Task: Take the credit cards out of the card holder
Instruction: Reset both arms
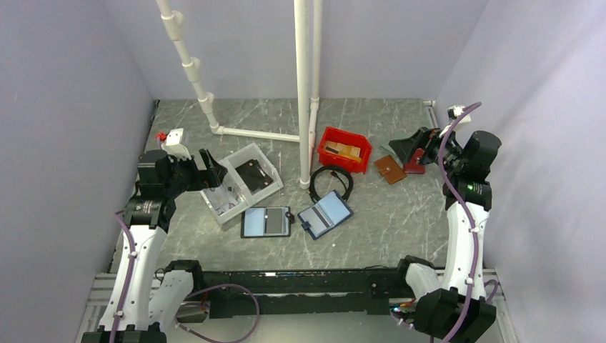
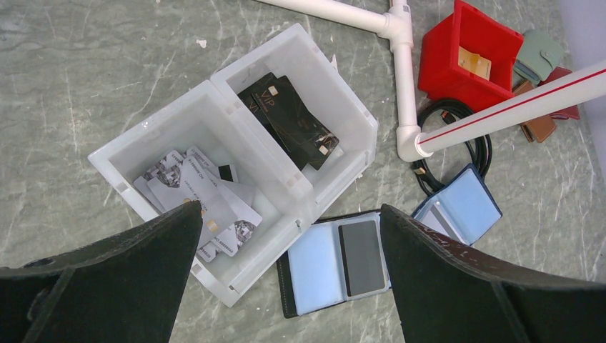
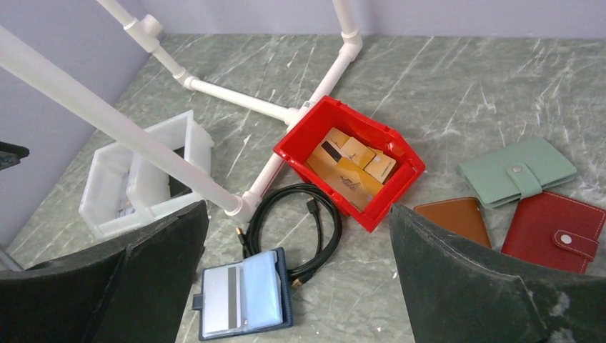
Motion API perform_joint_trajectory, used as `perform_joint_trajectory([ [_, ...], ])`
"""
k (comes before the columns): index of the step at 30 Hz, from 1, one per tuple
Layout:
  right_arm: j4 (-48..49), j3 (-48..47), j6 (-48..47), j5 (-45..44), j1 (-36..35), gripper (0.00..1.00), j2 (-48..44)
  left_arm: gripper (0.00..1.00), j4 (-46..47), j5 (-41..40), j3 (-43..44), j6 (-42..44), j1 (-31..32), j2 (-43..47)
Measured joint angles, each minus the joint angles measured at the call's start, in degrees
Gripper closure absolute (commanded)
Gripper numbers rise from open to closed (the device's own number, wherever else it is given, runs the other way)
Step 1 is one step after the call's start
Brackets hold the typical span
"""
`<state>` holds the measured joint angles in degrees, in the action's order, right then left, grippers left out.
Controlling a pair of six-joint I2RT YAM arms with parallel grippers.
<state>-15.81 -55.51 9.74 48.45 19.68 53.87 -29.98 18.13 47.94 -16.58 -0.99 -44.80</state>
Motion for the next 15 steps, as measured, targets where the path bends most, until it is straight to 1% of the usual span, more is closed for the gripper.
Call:
perform_joint_trajectory([
  [15, 0.02, 0.61, 0.85, 0.11, 0.02, 0.0, 0.0, 0.0, 0.0, 0.0, 0.0, 0.0, 0.0, 0.0],
])
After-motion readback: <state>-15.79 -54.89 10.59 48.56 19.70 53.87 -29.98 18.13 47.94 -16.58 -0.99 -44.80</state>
